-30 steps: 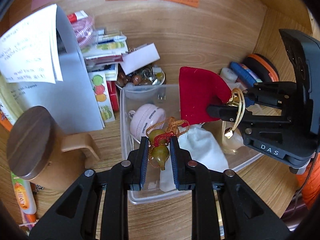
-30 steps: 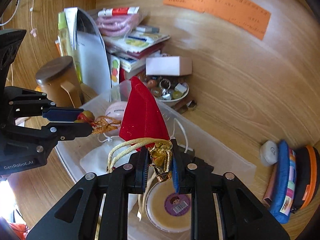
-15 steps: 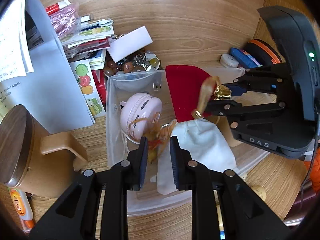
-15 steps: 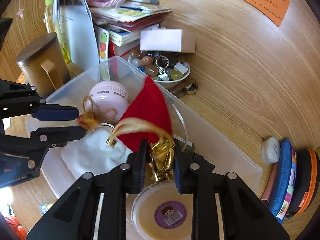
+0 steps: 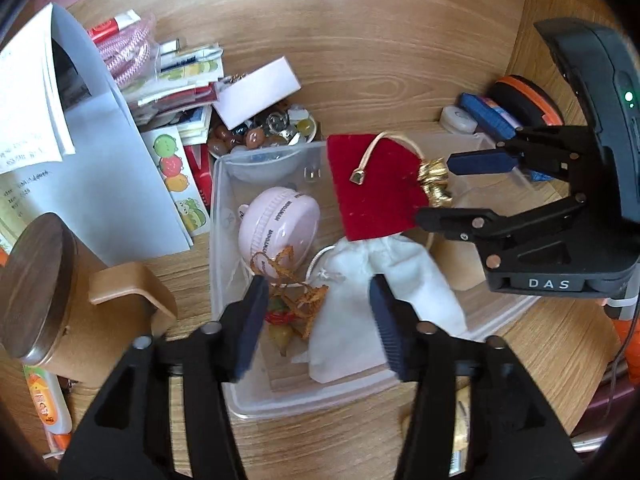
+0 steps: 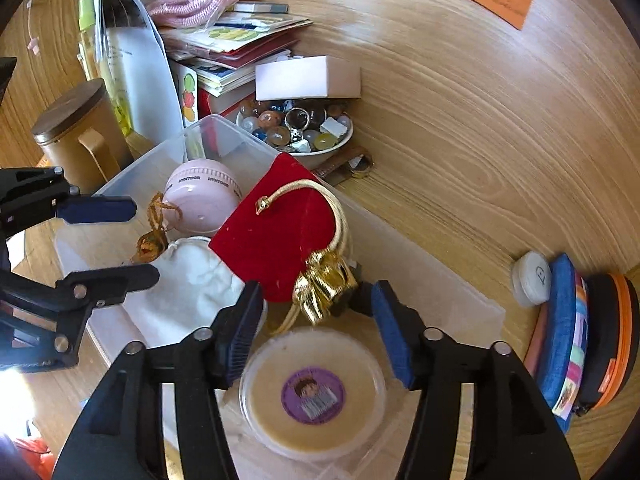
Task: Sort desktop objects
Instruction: 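Drop the gourd from the left tool into the bin while the right drops the pouch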
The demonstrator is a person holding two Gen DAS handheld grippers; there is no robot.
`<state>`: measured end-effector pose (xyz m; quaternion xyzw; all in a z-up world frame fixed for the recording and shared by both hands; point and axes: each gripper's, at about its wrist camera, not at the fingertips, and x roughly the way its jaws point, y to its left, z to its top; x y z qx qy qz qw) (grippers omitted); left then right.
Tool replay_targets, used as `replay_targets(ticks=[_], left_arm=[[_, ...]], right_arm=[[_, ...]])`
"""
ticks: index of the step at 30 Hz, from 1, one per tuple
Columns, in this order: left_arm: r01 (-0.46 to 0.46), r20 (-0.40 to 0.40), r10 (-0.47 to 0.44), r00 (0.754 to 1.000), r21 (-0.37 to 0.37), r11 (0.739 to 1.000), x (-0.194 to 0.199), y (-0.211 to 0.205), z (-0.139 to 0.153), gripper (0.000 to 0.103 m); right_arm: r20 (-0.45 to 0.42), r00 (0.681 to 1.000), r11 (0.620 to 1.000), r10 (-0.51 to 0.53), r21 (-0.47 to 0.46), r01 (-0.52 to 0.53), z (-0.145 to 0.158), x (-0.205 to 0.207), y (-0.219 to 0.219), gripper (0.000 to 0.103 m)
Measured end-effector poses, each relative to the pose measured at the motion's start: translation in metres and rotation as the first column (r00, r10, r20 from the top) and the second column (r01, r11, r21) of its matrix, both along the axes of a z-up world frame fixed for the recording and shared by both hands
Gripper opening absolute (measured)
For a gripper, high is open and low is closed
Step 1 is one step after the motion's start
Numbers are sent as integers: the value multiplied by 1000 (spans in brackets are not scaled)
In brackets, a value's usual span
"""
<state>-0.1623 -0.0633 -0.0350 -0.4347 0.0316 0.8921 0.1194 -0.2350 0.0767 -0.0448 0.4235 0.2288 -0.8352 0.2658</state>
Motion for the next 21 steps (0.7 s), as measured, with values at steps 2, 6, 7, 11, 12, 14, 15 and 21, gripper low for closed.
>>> replay_targets(ticks=[2, 6, 7, 11, 12, 14, 15, 21], left_arm=[[-13, -13, 13, 1000, -12, 1000, 3, 1, 4, 67], [-29, -27, 29, 999, -5, 1000, 7, 0, 11, 69], [-35, -31, 35, 999, -4, 999, 9, -1, 13, 69], [-62, -42, 62, 997, -2, 998, 14, -2, 19, 73], [-69, -46, 69, 997, -2, 998, 15, -2, 21, 74], [-84, -53, 83, 995, -11, 996, 18, -1, 24, 75], [-93, -60, 92, 994, -15, 996, 22, -1, 26, 75], [-148, -115, 145, 983, -12, 989, 39, -2, 40, 93]], right_arm=[[-13, 1000, 1000, -7, -15, 7, 6, 5, 8, 57], [-29, 999, 999, -17, -37, 16, 13, 19, 14, 58], [-34, 999, 999, -20, -42, 18, 15, 21, 16, 59], [-61, 998, 998, -30, -61, 26, 23, 31, 26, 67], [-68, 997, 997, -31, -67, 26, 25, 34, 29, 70], [-83, 996, 996, -31, -83, 24, 29, 41, 33, 71], [-88, 996, 996, -30, -89, 22, 31, 45, 36, 71], [-128, 991, 993, -32, -118, 17, 40, 72, 48, 74]])
